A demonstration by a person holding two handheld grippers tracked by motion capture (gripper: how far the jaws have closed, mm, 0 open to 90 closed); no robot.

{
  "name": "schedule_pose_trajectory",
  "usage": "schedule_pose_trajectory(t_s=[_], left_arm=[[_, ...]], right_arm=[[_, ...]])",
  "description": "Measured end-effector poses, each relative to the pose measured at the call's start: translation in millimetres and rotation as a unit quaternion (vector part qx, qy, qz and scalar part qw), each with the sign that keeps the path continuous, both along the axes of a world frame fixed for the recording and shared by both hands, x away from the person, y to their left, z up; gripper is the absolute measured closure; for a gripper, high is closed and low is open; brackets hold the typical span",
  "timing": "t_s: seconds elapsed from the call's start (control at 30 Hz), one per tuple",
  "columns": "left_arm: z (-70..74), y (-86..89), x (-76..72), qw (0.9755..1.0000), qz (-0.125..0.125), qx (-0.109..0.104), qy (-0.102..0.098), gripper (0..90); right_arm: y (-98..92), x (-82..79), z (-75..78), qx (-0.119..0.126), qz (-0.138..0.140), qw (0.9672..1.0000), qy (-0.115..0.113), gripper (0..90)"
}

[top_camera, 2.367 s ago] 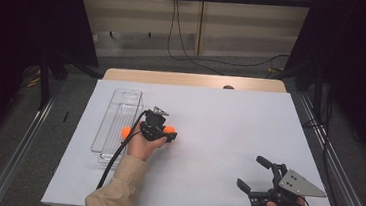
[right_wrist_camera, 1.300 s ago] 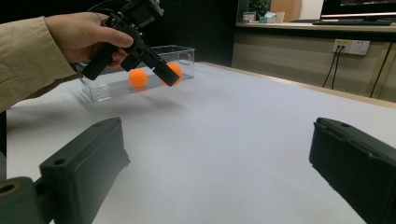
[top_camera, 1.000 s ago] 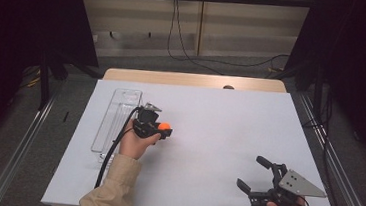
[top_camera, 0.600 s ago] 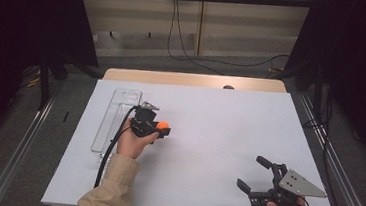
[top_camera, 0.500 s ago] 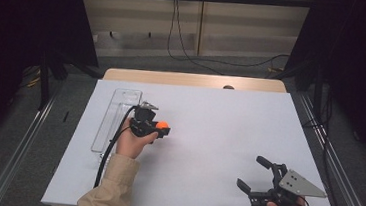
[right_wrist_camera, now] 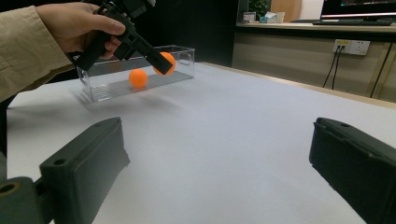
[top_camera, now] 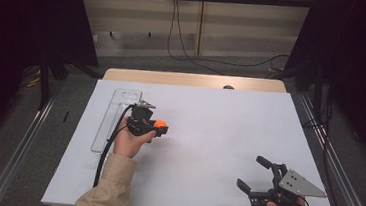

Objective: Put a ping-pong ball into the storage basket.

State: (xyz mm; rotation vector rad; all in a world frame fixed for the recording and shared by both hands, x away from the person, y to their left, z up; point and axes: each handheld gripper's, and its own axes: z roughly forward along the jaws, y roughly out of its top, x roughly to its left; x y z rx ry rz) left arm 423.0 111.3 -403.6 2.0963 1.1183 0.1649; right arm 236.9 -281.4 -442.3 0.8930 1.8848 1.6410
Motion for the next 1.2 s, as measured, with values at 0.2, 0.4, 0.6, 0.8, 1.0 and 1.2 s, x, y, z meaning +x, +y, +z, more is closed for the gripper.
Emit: schedule_pose_trajectory(t_s=[0.2,0.4,0.6,0.8,1.0,1.2], left_arm=[[3.4,4.5,0.0,1.0,0.0,0.001,-0.002,50.9],[5.1,6.7,-0.4,1.0,0.007,-0.005,-0.002,50.9],[7.6,10.7,-0.3,0.9999,0.009,-0.005,-0.002,50.9],[10.4,15.3,-0.5,0.9999,0.012,-0.008,-0.003,50.9],[11.1,17.4,-0.2,0.9999,0.013,-0.006,0.001,50.9],[13.3,20.0,-0.5,0.9998,0.014,-0.011,0.002,50.9]], right_arm=[[0.0,-0.1,0.0,0.0,0.0,1.0,0.0,2.9],[0.1,0.0,0.0,0.0,0.001,1.0,0.0,2.9],[0.1,0.1,0.0,0.0,0.0,1.0,0.0,2.9],[0.2,0.0,0.0,0.0,0.001,1.0,0.0,2.9],[0.2,0.0,0.0,0.0,0.0,1.0,0.001,2.9],[0.2,0.1,-0.1,-0.001,0.002,1.0,0.001,2.9]])
